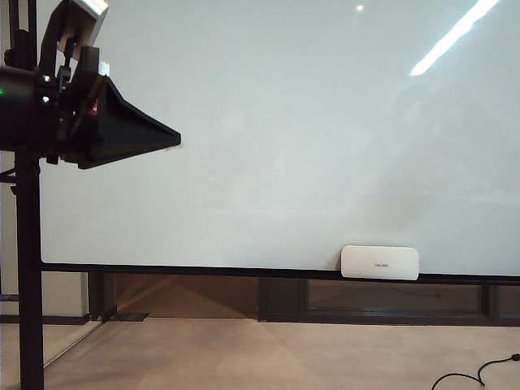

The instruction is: Reach to the right to find the marker pen, pick it up, and write the number 19 on the whiteboard.

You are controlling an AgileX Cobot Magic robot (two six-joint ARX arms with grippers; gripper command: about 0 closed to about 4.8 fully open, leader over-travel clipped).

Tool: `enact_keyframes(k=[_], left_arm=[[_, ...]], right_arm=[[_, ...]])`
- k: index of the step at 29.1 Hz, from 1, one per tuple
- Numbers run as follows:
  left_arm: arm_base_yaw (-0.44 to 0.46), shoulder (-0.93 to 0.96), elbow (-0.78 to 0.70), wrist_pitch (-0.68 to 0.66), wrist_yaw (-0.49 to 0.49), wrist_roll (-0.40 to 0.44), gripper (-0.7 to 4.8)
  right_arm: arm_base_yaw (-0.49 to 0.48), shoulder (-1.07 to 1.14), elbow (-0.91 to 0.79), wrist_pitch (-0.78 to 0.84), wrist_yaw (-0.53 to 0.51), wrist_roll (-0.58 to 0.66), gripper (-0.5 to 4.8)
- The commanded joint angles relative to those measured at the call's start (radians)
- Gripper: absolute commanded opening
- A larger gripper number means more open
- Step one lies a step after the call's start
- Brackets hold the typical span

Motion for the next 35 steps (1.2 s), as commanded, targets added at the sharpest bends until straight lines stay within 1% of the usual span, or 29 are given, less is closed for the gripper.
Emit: enact_keyframes(k=[1,2,3,4,8,10,11,12,13,14,16,18,19,20,23,30,32,33,35], left_arm=[[-0.002,0.009,0.003,0.011,-0.026,0.008,-0.05],[-0.002,0.015,0.004,0.013,-0.026,0.013,-0.05],[-0.002,0.023,0.006,0.016,-0.026,0.018,-0.05],[-0.002,0.035,0.007,0.019,-0.027,0.019,-0.05],[-0.001,0.08,0.011,0.033,-0.026,0.018,-0.05],[-0.001,0.097,0.013,0.033,-0.027,0.015,-0.05],[-0.001,0.103,0.013,0.033,-0.027,0.015,-0.05],[-0.002,0.107,0.014,0.033,-0.027,0.015,-0.05],[-0.002,0.11,0.016,0.034,-0.027,0.015,-0.05],[-0.001,0.11,0.016,0.034,-0.031,0.015,-0.05],[-0.001,0.11,0.016,0.034,-0.052,0.016,-0.05],[-0.002,0.11,0.018,0.034,-0.053,0.019,-0.05],[-0.002,0.11,0.019,0.033,-0.053,0.019,-0.05],[-0.002,0.11,0.019,0.033,-0.053,0.018,-0.05],[-0.002,0.11,0.019,0.033,-0.053,0.019,-0.05],[-0.002,0.11,0.021,0.034,-0.072,0.016,-0.05],[-0.001,0.11,0.021,0.034,-0.078,0.044,-0.05],[-0.001,0.11,0.021,0.037,-0.079,0.077,-0.05],[-0.001,0.11,0.022,0.047,-0.079,0.092,-0.05]], right_arm=[[-0.006,0.056,0.057,0.012,-0.012,0.004,0.24],[-0.006,0.08,0.074,0.021,-0.019,0.004,0.39],[-0.006,0.105,0.091,0.037,-0.034,0.004,0.65],[-0.006,0.138,0.114,0.063,-0.053,0.005,0.76],[-0.005,0.233,0.188,0.078,-0.066,0.033,0.87],[-0.005,0.253,0.194,0.079,-0.013,0.015,0.8],[-0.005,0.26,0.194,0.079,0.032,0.014,0.51],[-0.004,0.261,0.194,0.076,0.084,0.015,-0.15],[-0.003,0.266,0.194,0.074,0.116,0.024,-0.01],[-0.003,0.268,0.194,0.079,0.155,0.038,-0.01],[-0.004,0.27,0.204,0.087,0.172,0.026,-0.01],[-0.007,0.299,0.246,0.087,0.137,0.027,-0.01],[-0.008,0.323,0.285,0.084,0.093,0.031,-0.01],[-0.009,0.353,0.334,0.084,0.048,0.042,-0.01],[-0.003,0.436,0.478,0.083,-0.007,0.084,-0.01],[0.004,0.554,0.683,0.047,-0.012,0.087,-0.01],[0.005,0.586,0.742,0.0,-0.028,0.08,-0.01],[0.005,0.608,0.778,-0.002,-0.035,0.079,-0.01],[0.009,0.624,0.811,-0.007,-0.051,0.079,-0.01]])
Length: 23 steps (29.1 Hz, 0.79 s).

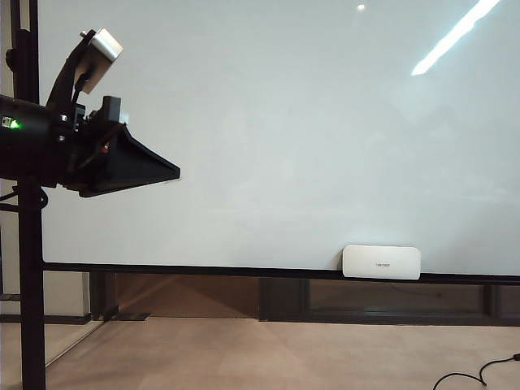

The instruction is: Reach to the right to find the marker pen, pick it up, and write the number 19 on the whiteboard.

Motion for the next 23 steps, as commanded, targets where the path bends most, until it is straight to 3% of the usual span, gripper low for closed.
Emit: enact_keyframes(k=[1,11,15,21,23], left_arm=[[-0.002,-0.003,0.006,0.031,-0.001,0.038,-0.04],[-0.002,-0.003,0.008,0.042,0.02,0.034,-0.04],[-0.002,-0.002,0.033,0.024,0.07,0.034,-0.04],[-0.002,-0.003,0.066,-0.05,0.07,0.07,-0.04],[-0.002,-0.002,0.067,-0.056,0.07,0.072,-0.04]], right_arm=[[0.004,0.023,0.048,0.006,-0.029,-0.003,-0.01],[0.022,0.042,0.047,0.013,-0.001,-0.037,0.01],[0.022,0.042,0.047,0.022,-0.001,-0.037,0.51],[0.022,0.042,0.047,0.029,-0.009,-0.027,0.62],[0.022,0.042,0.047,0.029,-0.012,-0.024,0.89]])
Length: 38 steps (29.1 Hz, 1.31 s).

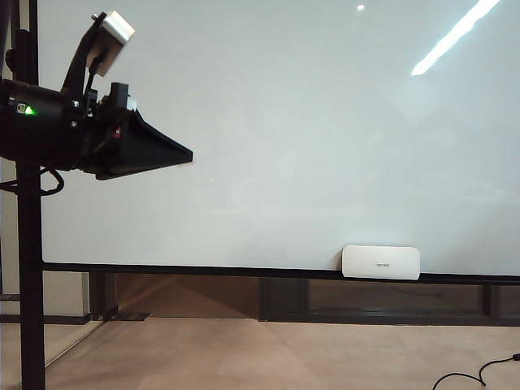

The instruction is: Reach to the right to find the marker pen, pick it up, and write the number 19 on the whiteboard.

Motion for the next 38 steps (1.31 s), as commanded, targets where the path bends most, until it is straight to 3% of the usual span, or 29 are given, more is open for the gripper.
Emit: enact_keyframes(k=[1,5,9,12,17,31,38], left_arm=[[-0.002,-0.002,0.005,-0.013,0.006,0.02,-0.04],[-0.002,-0.002,0.005,-0.015,-0.017,0.02,-0.04],[-0.002,-0.002,0.005,-0.015,-0.038,0.021,-0.05],[-0.002,-0.002,0.005,-0.014,-0.04,0.021,-0.05],[-0.002,-0.002,0.006,-0.015,-0.04,0.019,-0.05],[-0.002,-0.002,0.006,-0.016,-0.04,0.019,-0.05],[-0.002,-0.002,0.006,-0.019,-0.04,0.016,-0.05]], right_arm=[[-0.002,-0.006,0.002,0.017,-0.008,0.013,1.08],[-0.002,-0.006,0.002,0.017,-0.01,0.02,1.87],[-0.001,-0.006,0.002,0.03,-0.012,0.023,1.94],[-0.001,-0.006,0.002,0.077,-0.036,0.039,2.44],[0.0,-0.007,0.002,0.123,-0.023,0.069,2.75],[0.044,-0.007,0.051,0.117,0.129,0.077,2.74],[0.063,-0.007,0.126,0.022,0.181,0.045,2.72]])
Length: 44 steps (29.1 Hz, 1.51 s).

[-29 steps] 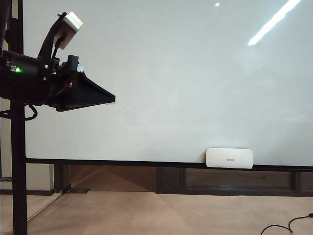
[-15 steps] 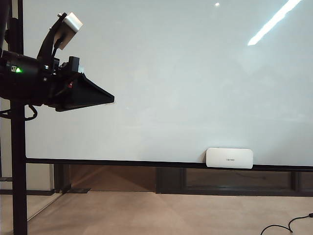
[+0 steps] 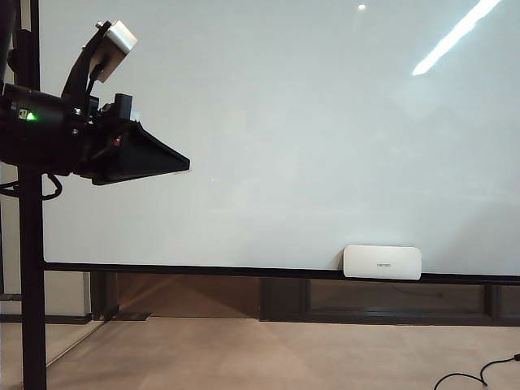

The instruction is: Reach to the right to find the marker pen, pick it up, and write the number 19 on the whiteboard.

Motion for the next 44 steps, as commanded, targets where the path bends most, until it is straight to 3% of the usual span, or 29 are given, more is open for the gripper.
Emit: enact_keyframes(k=[1,19,44], left_arm=[[-0.002,-0.003,0.005,0.005,0.0,-0.003,-0.05],[-0.002,-0.003,0.005,-0.01,0.003,-0.003,-0.05],[-0.002,-0.003,0.004,-0.034,0.001,-0.003,-0.05]], right_arm=[[0.006,-0.006,0.022,-0.025,0.03,-0.024,2.68],[0.028,-0.005,0.023,-0.036,0.13,-0.091,2.3],[0.044,0.045,0.096,-0.107,0.139,-0.116,2.1]])
